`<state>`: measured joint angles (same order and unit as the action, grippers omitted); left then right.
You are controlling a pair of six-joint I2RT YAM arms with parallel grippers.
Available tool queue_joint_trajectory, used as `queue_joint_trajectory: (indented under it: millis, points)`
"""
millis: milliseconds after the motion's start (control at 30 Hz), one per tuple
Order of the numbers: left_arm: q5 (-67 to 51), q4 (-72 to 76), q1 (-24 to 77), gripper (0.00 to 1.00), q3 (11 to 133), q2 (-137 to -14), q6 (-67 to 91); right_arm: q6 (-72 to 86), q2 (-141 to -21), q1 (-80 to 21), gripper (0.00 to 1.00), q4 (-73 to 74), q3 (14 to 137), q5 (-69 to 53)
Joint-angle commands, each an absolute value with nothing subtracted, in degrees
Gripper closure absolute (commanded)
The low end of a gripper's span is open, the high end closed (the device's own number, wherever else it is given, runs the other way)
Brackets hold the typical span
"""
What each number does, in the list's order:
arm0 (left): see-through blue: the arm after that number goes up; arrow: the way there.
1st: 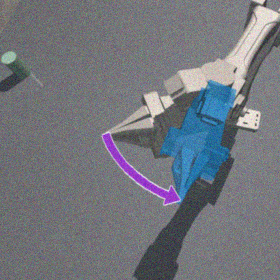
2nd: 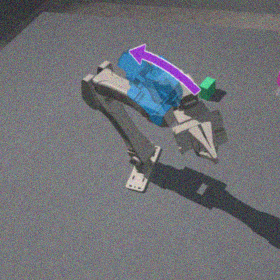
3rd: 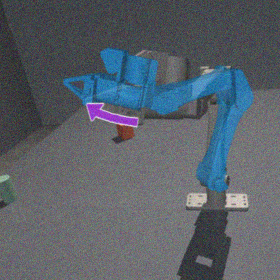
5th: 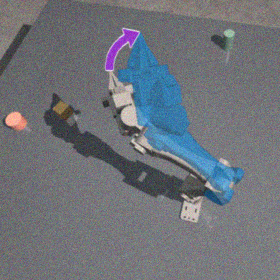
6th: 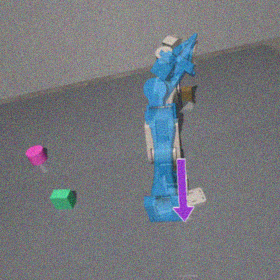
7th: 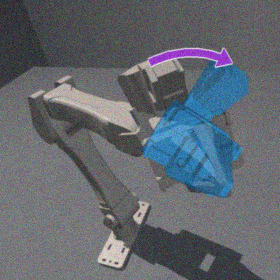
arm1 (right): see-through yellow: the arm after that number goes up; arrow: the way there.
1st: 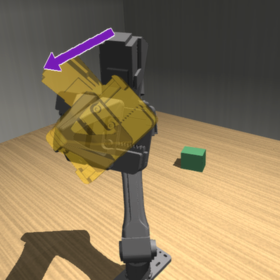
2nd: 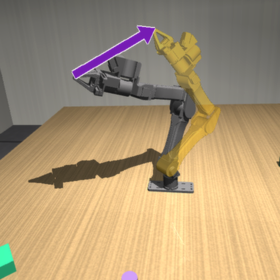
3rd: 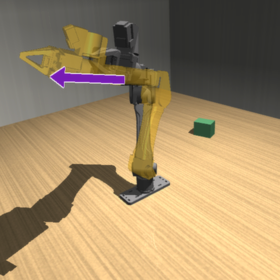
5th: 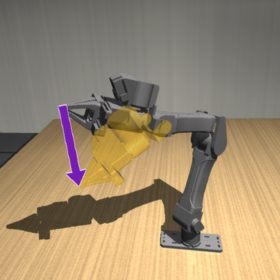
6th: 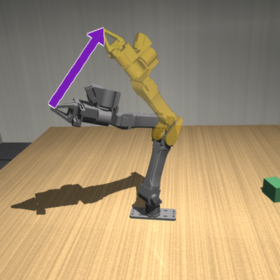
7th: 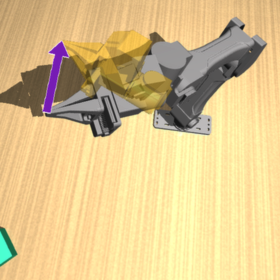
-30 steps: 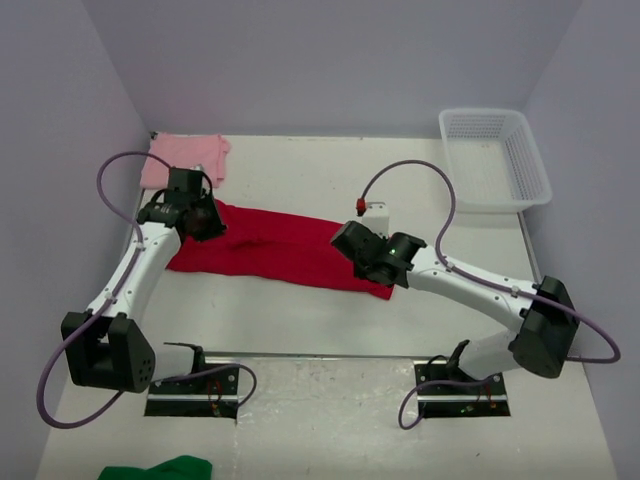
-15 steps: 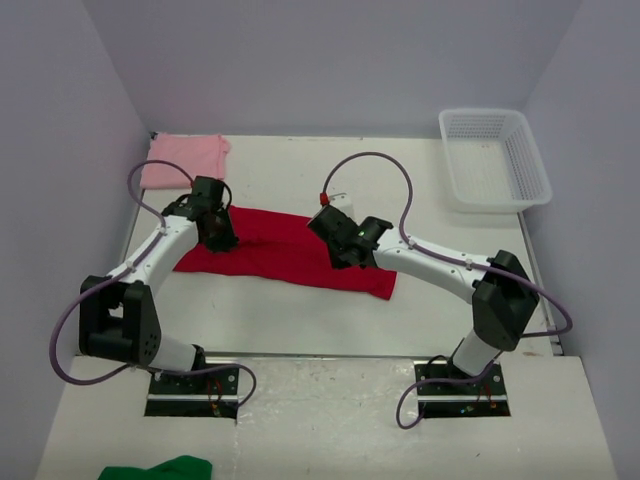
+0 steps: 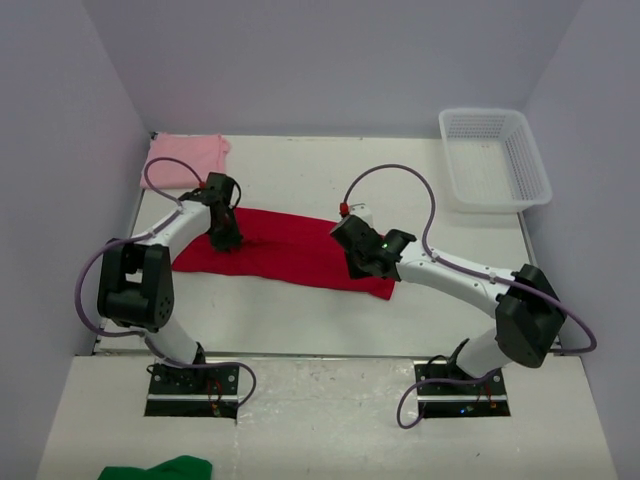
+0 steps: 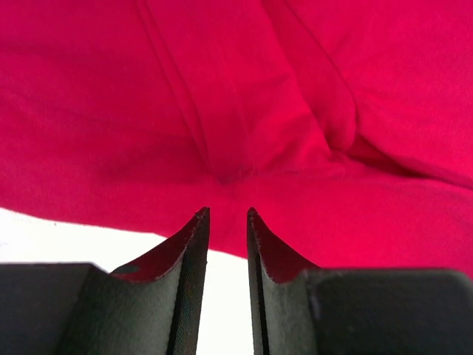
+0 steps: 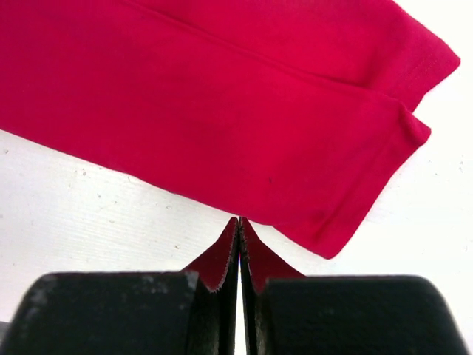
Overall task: Fold and stack the t-shirts
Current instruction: Rotate the tshirt 90 degrees
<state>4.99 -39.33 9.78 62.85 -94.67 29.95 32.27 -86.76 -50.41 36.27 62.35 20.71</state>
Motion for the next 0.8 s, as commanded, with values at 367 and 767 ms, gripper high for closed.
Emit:
queue_joint_trajectory:
  millis: [367,767]
  points:
    - [7.5,-38.8,8.4,0.72,70.7,-99.8,28.9,32.1,-82.2,-49.2,1.0,30.9,57.7,16.7]
    - [6.7,-37.9,8.2,0.72,70.4,-101.0,28.7,33.0,-78.8,-47.5,1.0,28.8,54.4,13.8]
